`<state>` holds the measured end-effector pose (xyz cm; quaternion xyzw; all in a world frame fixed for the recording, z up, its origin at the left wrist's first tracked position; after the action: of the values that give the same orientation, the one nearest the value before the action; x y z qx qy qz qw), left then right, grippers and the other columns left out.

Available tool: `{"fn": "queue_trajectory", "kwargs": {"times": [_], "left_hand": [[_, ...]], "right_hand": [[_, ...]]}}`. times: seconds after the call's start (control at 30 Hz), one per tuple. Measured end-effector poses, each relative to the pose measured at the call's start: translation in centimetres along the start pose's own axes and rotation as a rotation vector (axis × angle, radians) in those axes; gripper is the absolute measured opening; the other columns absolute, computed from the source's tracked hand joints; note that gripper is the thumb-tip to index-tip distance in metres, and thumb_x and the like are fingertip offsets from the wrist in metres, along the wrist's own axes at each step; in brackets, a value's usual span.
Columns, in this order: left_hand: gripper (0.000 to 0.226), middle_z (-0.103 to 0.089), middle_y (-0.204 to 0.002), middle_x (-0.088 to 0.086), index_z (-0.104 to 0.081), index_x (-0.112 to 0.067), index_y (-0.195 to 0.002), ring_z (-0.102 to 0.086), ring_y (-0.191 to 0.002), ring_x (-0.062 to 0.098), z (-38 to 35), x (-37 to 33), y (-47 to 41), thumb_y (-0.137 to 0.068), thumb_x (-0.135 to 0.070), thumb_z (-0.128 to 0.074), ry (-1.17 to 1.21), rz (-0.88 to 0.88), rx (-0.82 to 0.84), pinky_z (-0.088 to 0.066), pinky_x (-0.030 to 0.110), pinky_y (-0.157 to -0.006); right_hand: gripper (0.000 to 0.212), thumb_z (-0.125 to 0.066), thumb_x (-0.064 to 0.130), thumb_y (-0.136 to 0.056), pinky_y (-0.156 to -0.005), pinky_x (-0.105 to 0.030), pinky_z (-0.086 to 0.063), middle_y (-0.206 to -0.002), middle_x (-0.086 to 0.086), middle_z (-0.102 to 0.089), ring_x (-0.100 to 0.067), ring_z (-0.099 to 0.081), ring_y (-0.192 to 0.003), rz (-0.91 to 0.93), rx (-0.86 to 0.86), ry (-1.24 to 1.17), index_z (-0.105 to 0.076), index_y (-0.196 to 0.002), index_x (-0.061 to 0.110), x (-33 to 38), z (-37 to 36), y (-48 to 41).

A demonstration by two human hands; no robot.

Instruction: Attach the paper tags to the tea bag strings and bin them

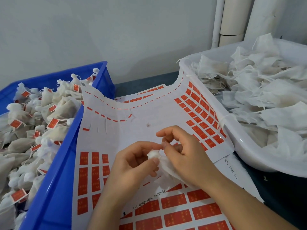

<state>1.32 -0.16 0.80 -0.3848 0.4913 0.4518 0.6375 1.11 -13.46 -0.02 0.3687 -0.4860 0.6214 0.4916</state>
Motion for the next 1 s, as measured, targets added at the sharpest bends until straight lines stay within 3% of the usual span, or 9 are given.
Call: {"fn": "queue_trajectory", "kwargs": {"times": [0.13, 0.33, 0.53, 0.7, 0.83, 1.0], "left_hand": [[0.007, -0.069, -0.073, 0.003, -0.07, -0.022, -0.078, -0.064, -0.057, 0.014, -0.4, 0.1, 0.1, -0.075, -0.016, -0.071, -0.012, 0.018, 0.036, -0.053, 0.02, -0.058], [0.014, -0.068, -0.068, 0.005, -0.071, -0.02, -0.073, -0.062, -0.05, 0.017, 0.3, 0.3, -0.1, -0.076, -0.006, -0.069, -0.007, -0.009, -0.097, -0.052, 0.022, -0.051], [0.018, -0.067, -0.06, 0.005, -0.071, -0.02, -0.069, -0.061, -0.047, 0.015, 0.3, 0.4, -0.3, -0.076, -0.004, -0.065, 0.005, 0.022, -0.138, -0.051, 0.02, -0.049], [0.03, -0.063, -0.057, 0.005, -0.067, -0.016, -0.061, -0.059, -0.047, 0.016, 0.4, 0.9, -0.4, -0.079, 0.005, -0.056, 0.003, 0.048, -0.137, -0.047, 0.02, -0.047], [0.023, -0.063, -0.06, 0.012, -0.066, -0.011, -0.063, -0.057, -0.049, 0.021, 0.1, 1.1, -0.5, -0.082, -0.001, -0.058, 0.007, 0.064, -0.094, -0.047, 0.022, -0.048], [0.028, -0.061, -0.056, 0.007, -0.064, -0.014, -0.06, -0.055, -0.048, 0.016, -0.1, 1.4, -0.5, -0.083, -0.002, -0.055, -0.004, 0.085, -0.09, -0.046, 0.02, -0.047]], "right_hand": [[0.022, -0.052, 0.014, -0.093, -0.053, -0.003, -0.039, -0.085, 0.015, -0.056, 0.013, -0.053, -0.056, 0.014, 0.003, -0.005, -0.055, -0.105, 0.032, 0.3, 0.0, 0.1], [0.02, -0.056, 0.01, -0.09, -0.052, -0.008, -0.042, -0.081, 0.014, -0.056, 0.004, -0.054, -0.054, 0.036, -0.045, -0.054, -0.058, -0.102, 0.026, 0.4, 0.3, 0.1], [0.017, -0.06, 0.012, -0.087, -0.074, -0.025, -0.056, -0.081, 0.008, -0.064, -0.008, -0.065, -0.079, 0.01, -0.126, -0.159, -0.056, -0.094, 0.028, 0.0, 0.7, 0.0], [0.014, -0.059, 0.006, -0.087, -0.065, -0.022, -0.056, -0.08, 0.0, -0.068, -0.015, -0.069, -0.075, -0.05, -0.11, -0.353, -0.055, -0.092, 0.018, 0.0, 0.2, 0.1], [0.01, -0.059, 0.006, -0.087, -0.065, -0.027, -0.057, -0.079, -0.006, -0.067, -0.023, -0.07, -0.071, -0.154, -0.119, -0.506, -0.054, -0.091, 0.013, -0.6, -0.1, 0.1], [0.015, -0.053, -0.003, -0.088, -0.063, -0.027, -0.054, -0.068, -0.002, -0.067, -0.023, -0.069, -0.069, -0.18, -0.143, -0.721, -0.051, -0.089, 0.013, -1.0, -0.1, -0.1]]}}
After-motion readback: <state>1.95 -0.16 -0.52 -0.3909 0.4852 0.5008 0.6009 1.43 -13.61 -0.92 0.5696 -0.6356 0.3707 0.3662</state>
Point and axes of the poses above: each hand's wrist, its own y-axis away from the middle knuckle, its own z-axis out of the back of the hand, x = y × z, the point moved 5 cm from there along -y, towards the middle knuckle
